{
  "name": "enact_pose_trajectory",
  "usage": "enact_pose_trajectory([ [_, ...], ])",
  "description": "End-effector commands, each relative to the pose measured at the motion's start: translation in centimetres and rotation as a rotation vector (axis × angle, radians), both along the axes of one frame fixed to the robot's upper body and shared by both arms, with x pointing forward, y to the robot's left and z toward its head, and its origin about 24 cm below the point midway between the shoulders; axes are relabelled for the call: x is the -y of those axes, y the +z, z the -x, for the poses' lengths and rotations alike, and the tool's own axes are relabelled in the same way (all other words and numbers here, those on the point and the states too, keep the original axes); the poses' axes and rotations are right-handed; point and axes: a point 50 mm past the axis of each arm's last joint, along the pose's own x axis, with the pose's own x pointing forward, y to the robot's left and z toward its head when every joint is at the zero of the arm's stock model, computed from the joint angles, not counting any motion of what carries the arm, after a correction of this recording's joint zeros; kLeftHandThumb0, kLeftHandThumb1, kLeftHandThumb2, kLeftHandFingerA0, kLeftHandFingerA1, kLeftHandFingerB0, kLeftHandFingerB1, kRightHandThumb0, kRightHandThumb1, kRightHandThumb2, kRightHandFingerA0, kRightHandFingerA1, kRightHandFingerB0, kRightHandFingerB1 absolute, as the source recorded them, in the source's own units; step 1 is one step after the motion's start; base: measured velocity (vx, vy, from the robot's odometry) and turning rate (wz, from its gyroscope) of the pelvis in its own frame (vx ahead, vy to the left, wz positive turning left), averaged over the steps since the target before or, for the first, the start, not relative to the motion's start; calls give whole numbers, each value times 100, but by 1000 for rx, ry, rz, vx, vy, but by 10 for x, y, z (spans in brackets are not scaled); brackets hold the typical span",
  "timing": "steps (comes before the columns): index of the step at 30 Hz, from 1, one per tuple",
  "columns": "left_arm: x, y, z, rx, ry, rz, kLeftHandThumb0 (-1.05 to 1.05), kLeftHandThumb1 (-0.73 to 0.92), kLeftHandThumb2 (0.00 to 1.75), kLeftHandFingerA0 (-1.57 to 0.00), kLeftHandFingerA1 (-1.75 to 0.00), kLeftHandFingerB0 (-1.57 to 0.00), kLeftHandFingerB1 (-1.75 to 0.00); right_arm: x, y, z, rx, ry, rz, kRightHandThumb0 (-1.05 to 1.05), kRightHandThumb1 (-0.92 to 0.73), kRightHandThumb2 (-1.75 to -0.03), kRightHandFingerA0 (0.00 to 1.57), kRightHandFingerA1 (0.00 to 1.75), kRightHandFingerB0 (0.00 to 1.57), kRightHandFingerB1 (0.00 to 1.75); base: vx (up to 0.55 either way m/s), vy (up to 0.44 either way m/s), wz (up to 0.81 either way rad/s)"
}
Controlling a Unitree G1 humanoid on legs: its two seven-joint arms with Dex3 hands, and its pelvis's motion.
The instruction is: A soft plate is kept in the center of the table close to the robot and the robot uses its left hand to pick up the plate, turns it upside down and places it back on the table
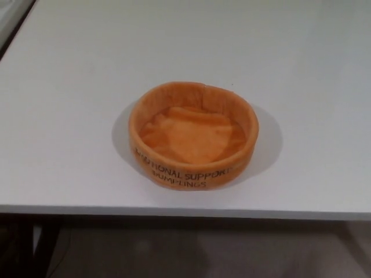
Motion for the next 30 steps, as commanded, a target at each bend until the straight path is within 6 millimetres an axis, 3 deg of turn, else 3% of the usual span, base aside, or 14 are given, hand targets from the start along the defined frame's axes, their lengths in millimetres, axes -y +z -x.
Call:
enact_pose_trajectory([
  [1,-3,34,-25,123,37,-32,-37,40,107,-2,-51,0,-48,1,1,3,-9,-15,-15,-83,-88,-67,42,40,36,31,0,0,0],
  [2,-2,41,-31,162,40,-46,-97,89,74,-15,-39,-20,-32,2,0,3,-11,-18,-13,-84,-87,-67,43,38,35,31,0,0,0],
  [3,0,47,-36,195,42,-55,-97,89,74,-15,-39,-20,-32,2,-1,3,-13,-21,-12,-84,-87,-67,43,38,35,31,0,0,0],
  [4,2,60,-46,251,29,-93,-38,42,108,-4,-52,0,-48,4,-5,3,-14,-24,-13,-85,-88,-66,43,37,35,30,0,0,0],
  [6,4,76,-58,316,18,-147,-39,41,107,-3,-51,0,-48,5,-6,3,-15,-22,-12,-83,-88,-68,43,38,35,31,0,0,0],
  [7,5,83,-63,333,12,-161,-39,38,105,-4,-52,0,-48,4,-5,4,-12,-22,-10,-89,-76,-81,39,42,32,36,0,0,0],
  [8,6,87,-69,351,9,-172,-91,69,112,-8,-48,-13,-45,4,-5,4,-15,-23,-8,-89,-76,-81,39,42,32,36,0,0,0],
  [10,13,99,-86,391,15,-232,-93,67,113,-17,-51,-16,-45,4,-7,3,-18,-24,-8,-90,-75,-81,39,42,31,36,0,0,0],
  [11,14,100,-89,391,11,-241,-99,90,67,-24,-44,-23,-34,4,-7,3,-18,-23,-6,-89,-75,-80,39,41,31,36,0,0,0],
  [17,44,110,-117,407,-38,-309,-103,88,65,-28,-44,-30,-31,9,-11,4,-22,-34,2,-92,-75,-80,41,39,31,35,0,0,0],
  [18,56,116,-127,430,-66,-334,-96,66,113,-19,-52,-19,-43,6,-7,2,-6,-27,-6,-93,-75,-82,41,42,33,36,0,0,0],
  [24,87,133,-151,496,-133,-382,-91,66,110,-17,-50,-13,-42,4,1,-1,15,-14,-12,-92,-75,-83,40,45,33,37,0,0,0],
  [25,96,138,-156,518,-144,-431,-94,89,68,-22,-42,-23,-30,5,-2,-2,15,-13,-2,-93,-76,-82,40,44,33,37,0,0,0],
  [30,116,147,-167,553,-124,-533,-94,89,68,-24,-41,-25,-29,5,3,-4,19,-4,-7,-93,-74,-82,40,46,34,37,0,0,0],
])
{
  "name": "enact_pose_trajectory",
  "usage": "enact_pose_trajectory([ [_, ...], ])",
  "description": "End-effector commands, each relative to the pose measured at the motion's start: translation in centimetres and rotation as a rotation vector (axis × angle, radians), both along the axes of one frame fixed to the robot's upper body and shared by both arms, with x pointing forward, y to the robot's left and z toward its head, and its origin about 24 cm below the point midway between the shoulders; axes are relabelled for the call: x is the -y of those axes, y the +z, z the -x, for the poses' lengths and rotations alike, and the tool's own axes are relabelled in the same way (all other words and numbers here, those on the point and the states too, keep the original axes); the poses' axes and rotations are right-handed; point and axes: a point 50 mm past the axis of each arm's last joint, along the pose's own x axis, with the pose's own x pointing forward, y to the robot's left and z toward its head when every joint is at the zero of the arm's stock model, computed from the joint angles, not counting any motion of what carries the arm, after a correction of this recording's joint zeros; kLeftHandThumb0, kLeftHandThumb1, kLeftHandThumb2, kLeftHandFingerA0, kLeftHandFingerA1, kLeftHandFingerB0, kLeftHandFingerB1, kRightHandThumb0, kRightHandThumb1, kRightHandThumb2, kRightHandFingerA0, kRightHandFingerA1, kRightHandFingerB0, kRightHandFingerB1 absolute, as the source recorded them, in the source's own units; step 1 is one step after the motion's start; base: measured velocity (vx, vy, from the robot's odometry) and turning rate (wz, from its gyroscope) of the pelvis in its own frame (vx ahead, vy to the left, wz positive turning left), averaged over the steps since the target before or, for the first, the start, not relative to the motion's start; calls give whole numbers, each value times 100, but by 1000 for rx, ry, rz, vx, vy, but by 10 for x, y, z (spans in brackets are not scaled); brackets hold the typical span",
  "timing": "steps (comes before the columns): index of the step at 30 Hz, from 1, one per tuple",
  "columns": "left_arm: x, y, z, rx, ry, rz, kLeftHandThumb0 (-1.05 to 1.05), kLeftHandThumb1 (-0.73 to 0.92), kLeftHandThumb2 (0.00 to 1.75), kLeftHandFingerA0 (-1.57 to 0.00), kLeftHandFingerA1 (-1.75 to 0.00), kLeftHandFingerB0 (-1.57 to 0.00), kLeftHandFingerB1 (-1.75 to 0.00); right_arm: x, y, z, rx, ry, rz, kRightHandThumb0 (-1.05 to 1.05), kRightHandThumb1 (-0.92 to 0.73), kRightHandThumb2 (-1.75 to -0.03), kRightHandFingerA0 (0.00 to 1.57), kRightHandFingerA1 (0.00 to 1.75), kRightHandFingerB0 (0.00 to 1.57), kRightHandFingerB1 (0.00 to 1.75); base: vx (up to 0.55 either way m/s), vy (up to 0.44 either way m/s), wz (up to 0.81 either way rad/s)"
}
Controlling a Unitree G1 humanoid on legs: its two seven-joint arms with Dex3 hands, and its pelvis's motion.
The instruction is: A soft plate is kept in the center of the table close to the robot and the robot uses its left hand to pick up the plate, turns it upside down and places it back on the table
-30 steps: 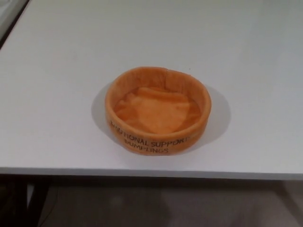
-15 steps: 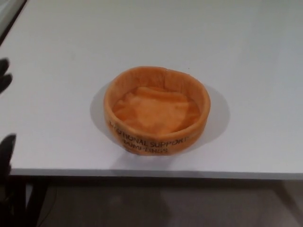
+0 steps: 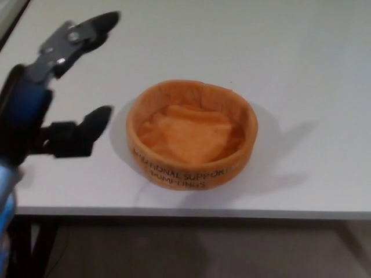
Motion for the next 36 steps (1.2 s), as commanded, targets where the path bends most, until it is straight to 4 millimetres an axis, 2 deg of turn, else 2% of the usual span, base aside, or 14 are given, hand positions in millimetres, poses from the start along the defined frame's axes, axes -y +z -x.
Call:
enact_pose_trajectory([
  [1,25,11,-24,49,151,-186,-94,89,68,-24,-41,-25,-29,2,9,-4,19,11,2,-93,-74,-82,40,46,34,37,0,0,0],
  [4,35,13,-34,51,168,-263,-93,92,69,-22,-40,-24,-29,6,3,-5,5,0,1,-95,-74,-83,42,44,36,37,0,0,0],
  [5,41,13,-40,47,167,-305,-91,90,68,-23,-39,-23,-29,8,1,-6,4,-6,-6,-85,-86,-67,45,39,40,32,0,0,0],
  [7,46,12,-47,34,170,-350,-94,89,68,-25,-38,-24,-29,7,2,-6,3,-6,-11,-92,-73,-79,42,44,36,37,0,0,0],
  [14,63,-1,-59,11,142,-580,-96,83,66,-24,-38,-25,-29,2,12,-5,13,8,-10,-91,-76,-81,40,45,35,37,0,0,0],
  [15,64,-4,-59,7,138,-615,-95,63,107,-22,-48,-15,-39,2,12,-5,16,10,-5,-92,-75,-81,41,46,36,37,0,0,0],
  [16,65,-6,-60,2,134,-635,-102,82,66,-27,-38,-26,-28,2,12,-6,18,9,-7,-91,-75,-81,40,45,36,37,0,0,0],
  [19,68,-16,-62,-27,116,-729,-105,80,66,-26,-39,-25,-28,4,12,-6,13,8,-12,-92,-74,-82,41,44,35,37,0,0,0],
  [20,67,-19,-63,-39,116,-759,-105,80,66,-26,-38,-25,-28,4,10,-8,14,8,-8,-86,-87,-67,45,39,40,32,0,0,0],
  [30,64,-43,-68,-84,165,-968,-105,75,65,-29,-35,-25,-28,3,9,-12,21,10,-6,-86,-88,-67,46,41,40,32,0,0,0],
  [31,64,-45,-70,-104,171,-987,-105,58,104,-23,-42,-11,-33,4,9,-13,18,5,-4,-86,-88,-67,46,40,40,32,0,0,0],
  [33,62,-49,-70,-107,173,-1004,-104,57,98,-25,-41,-21,-37,2,12,-13,19,2,-11,-85,-88,-67,47,42,41,33,0,0,0],
  [34,61,-49,-71,-106,176,-1017,-105,74,64,-29,-33,-23,-28,3,11,-14,22,4,-9,-85,-88,-67,45,40,39,32,0,0,0],
  [36,60,-51,-72,-112,175,-1036,-105,73,64,-29,-33,-23,-27,4,9,-16,32,14,3,-85,-88,-67,45,39,39,32,0,0,0],
])
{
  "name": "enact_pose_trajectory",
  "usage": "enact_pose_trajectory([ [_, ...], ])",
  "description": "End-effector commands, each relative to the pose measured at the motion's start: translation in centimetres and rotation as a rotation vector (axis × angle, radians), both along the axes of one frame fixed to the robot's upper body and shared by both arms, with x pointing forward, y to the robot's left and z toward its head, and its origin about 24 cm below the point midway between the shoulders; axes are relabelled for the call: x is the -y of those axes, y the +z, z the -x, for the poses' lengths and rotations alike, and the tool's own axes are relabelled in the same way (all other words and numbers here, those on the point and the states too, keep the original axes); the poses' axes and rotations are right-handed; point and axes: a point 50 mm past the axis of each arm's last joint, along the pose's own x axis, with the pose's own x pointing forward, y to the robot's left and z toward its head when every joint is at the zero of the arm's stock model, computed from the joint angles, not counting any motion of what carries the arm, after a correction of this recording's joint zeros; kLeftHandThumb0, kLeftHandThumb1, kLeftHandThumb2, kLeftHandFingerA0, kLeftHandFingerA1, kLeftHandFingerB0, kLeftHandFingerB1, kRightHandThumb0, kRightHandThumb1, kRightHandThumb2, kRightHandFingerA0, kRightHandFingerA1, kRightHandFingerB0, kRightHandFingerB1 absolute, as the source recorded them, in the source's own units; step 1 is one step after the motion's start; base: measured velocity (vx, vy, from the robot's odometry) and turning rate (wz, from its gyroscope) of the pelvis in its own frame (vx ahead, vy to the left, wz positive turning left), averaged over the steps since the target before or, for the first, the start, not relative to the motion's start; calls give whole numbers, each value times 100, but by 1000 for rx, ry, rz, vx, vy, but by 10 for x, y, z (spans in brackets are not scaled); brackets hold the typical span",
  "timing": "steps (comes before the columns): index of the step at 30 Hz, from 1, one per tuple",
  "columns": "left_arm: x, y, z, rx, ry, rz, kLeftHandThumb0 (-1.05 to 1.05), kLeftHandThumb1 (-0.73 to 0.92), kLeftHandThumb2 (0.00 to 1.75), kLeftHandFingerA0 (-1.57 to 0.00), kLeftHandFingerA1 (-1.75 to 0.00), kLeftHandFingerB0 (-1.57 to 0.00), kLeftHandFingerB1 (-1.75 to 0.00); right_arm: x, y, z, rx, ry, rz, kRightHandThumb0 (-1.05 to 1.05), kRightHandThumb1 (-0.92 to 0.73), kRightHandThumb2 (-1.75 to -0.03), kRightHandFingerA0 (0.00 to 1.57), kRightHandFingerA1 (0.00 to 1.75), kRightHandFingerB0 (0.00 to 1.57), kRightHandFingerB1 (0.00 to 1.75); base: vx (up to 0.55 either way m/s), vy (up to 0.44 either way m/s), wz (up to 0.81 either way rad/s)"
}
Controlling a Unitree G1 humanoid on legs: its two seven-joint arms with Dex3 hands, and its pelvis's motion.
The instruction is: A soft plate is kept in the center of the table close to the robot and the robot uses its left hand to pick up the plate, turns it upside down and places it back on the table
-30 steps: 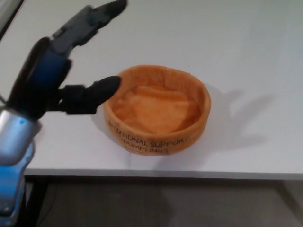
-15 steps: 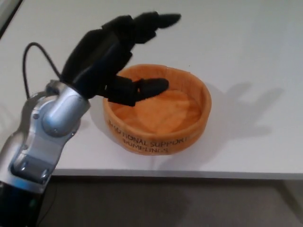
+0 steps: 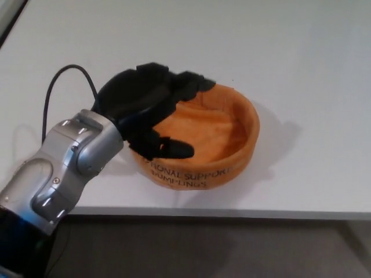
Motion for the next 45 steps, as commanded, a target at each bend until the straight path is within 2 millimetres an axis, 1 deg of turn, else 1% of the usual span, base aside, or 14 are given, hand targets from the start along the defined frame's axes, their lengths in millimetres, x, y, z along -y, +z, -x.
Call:
enact_pose_trajectory([
  [1,-11,-6,-6,5,70,-179,-105,73,64,-28,-33,-23,-27,8,-1,-1,-10,-21,10,-87,-87,-67,46,39,39,32,0,0,0],
  [5,-8,-13,0,-18,42,-226,-105,72,65,-28,-32,-23,-28,8,-2,-3,-13,-26,9,-85,-88,-67,49,41,40,32,0,0,0],
  [6,-8,-15,1,-18,38,-228,-103,56,97,-25,-41,-21,-37,8,-2,-3,-12,-25,10,-84,-69,-107,42,53,34,47,0,0,0],
  [7,-8,-17,2,-18,33,-231,-102,57,97,-25,-42,-21,-37,6,0,-3,-10,-25,8,-87,-87,-67,48,42,42,33,0,0,0],
  [9,-5,-22,1,-23,25,-244,-104,72,64,-29,-34,-24,-28,7,0,-4,-10,-26,10,-86,-88,-67,47,39,39,33,0,0,0],
  [13,-3,-30,2,-35,14,-279,-101,57,101,-23,-43,-12,-34,11,-2,-3,-3,-1,6,-86,-79,-81,40,42,32,37,0,0,0],
  [14,-2,-32,3,-34,11,-300,-104,72,65,-29,-34,-23,-28,11,-2,-3,-4,7,3,-86,-79,-81,38,42,31,37,0,0,0],
  [19,-2,-44,7,-33,-12,-368,-100,57,100,-25,-44,-20,-38,9,2,-2,-4,25,19,-86,-80,-81,37,43,30,37,0,0,0],
  [31,1,-73,14,-30,-51,-476,-101,73,63,-34,-36,-30,-30,4,9,-2,-1,34,27,-87,-79,-82,39,46,32,38,0,0,0],
  [35,7,-81,17,-7,-75,-497,-100,78,65,-36,-36,-32,-31,5,9,-4,4,32,29,-87,-79,-83,39,47,33,39,0,0,0],
  [37,9,-84,18,29,-99,-511,-95,62,103,-34,-46,-29,-43,5,8,-4,-1,30,28,-87,-79,-82,40,46,33,39,0,0,0],
  [40,14,-86,20,58,-136,-535,-92,81,66,-49,-39,-41,-33,4,9,-4,1,28,25,-86,-79,-84,40,46,33,40,0,0,0],
  [41,15,-86,20,69,-155,-552,-89,65,106,-44,-52,-35,-46,4,9,-4,2,30,24,-87,-79,-85,40,46,33,40,0,0,0],
  [45,23,-87,21,71,-185,-561,-89,82,65,-69,-55,-51,-35,4,9,-4,2,36,22,-86,-79,-82,40,46,34,39,0,0,0],
])
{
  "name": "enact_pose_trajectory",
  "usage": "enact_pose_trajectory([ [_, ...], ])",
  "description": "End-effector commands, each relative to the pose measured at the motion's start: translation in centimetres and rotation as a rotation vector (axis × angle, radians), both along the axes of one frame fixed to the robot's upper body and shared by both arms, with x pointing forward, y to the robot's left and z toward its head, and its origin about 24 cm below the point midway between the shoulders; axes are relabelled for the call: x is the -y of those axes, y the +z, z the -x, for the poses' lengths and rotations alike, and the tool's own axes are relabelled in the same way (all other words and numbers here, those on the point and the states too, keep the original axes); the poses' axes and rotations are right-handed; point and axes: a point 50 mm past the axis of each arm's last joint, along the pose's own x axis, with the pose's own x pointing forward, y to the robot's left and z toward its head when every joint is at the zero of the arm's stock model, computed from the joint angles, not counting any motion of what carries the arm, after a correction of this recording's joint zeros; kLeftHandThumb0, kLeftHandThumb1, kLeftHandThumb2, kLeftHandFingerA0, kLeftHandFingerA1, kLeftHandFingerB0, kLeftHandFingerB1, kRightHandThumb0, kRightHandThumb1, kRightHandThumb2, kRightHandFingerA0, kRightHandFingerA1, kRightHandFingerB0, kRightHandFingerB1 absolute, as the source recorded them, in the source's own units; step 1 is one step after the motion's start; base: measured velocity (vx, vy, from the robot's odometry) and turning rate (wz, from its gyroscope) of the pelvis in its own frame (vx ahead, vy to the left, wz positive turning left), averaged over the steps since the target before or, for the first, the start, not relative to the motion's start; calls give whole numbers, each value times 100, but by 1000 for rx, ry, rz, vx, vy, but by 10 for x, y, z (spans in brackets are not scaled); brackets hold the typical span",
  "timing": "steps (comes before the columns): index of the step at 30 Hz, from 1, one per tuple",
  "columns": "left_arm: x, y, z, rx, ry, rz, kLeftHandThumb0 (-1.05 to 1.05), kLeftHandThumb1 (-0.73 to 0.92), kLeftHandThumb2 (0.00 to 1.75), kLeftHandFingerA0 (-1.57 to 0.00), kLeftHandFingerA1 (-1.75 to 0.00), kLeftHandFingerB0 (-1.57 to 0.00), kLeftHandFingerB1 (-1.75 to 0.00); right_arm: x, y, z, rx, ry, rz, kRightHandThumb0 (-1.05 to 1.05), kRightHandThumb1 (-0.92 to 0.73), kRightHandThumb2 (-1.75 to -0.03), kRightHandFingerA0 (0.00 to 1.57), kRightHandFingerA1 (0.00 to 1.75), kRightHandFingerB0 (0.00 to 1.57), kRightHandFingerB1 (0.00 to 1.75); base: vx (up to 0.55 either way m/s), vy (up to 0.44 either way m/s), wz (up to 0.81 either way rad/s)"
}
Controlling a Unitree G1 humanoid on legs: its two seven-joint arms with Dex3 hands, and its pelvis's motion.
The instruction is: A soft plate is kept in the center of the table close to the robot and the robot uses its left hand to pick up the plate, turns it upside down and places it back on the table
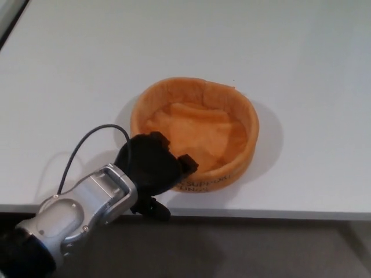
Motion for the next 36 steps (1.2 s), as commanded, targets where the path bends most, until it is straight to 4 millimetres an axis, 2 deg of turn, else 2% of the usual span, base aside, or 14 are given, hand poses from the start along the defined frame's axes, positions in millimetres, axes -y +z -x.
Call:
enact_pose_trajectory([
  [1,8,-4,4,23,-85,-48,-89,82,65,-69,-55,-51,-35,4,2,1,-11,-3,9,-86,-79,-82,40,46,34,39,0,0,0],
  [3,12,-6,4,6,-98,-5,-79,76,65,-92,-122,-49,-36,4,0,1,-16,-7,11,-88,-78,-83,40,45,34,39,0,0,0],
  [4,12,-6,3,-24,-85,3,-76,65,104,-107,-122,-33,-47,4,0,1,-15,-7,10,-80,-92,-68,46,40,39,34,0,0,0],
  [5,13,-7,2,-42,-73,7,-76,65,104,-107,-122,-33,-47,4,1,0,-13,-6,9,-80,-92,-68,46,40,39,34,0,0,0],
  [7,14,-7,1,-73,-49,29,-67,75,66,-105,-143,-44,-35,4,0,0,-17,-7,-4,-81,-91,-68,45,41,39,34,0,0,0],
  [10,15,-6,0,-88,-48,42,-61,78,63,-100,-144,-54,-39,4,0,1,-17,-7,-8,-81,-92,-68,45,40,39,34,0,0,0],
  [11,15,-5,-1,-78,-38,23,-59,78,63,-94,-167,-87,-130,4,0,1,-23,-3,-5,-81,-92,-69,45,40,38,33,0,0,0],
  [13,15,-5,-1,-55,-39,27,-56,73,62,-97,-170,-96,-127,4,0,1,-23,-1,-4,-82,-92,-68,45,40,38,34,0,0,0],
  [14,15,-4,-1,-60,-31,41,-53,53,93,-126,-143,-94,-111,3,0,1,-22,-1,-4,-82,-92,-68,46,40,39,34,0,0,0],
  [15,15,-3,-2,-59,-30,40,-51,66,60,-97,-169,-83,-137,3,0,1,-23,-1,-5,-82,-91,-68,46,40,38,34,0,0,0],
  [19,15,1,-3,-53,-48,56,-51,43,88,-126,-141,-91,-110,4,0,1,-26,-4,-9,-82,-91,-68,45,40,38,34,0,0,0],
  [20,15,2,-3,-52,-48,70,-54,58,58,-99,-166,-86,-137,3,0,1,-23,-2,-3,-82,-91,-68,46,40,37,34,0,0,0],
  [24,15,4,-4,-39,-52,94,-50,53,60,-98,-172,-84,-150,4,0,1,-26,-4,-5,-82,-91,-68,46,41,38,34,0,0,0],
  [36,18,9,-5,-63,-28,94,-42,59,62,-92,-171,-80,-144,4,-1,0,-29,-8,-3,-82,-91,-68,47,40,37,34,0,0,0],
])
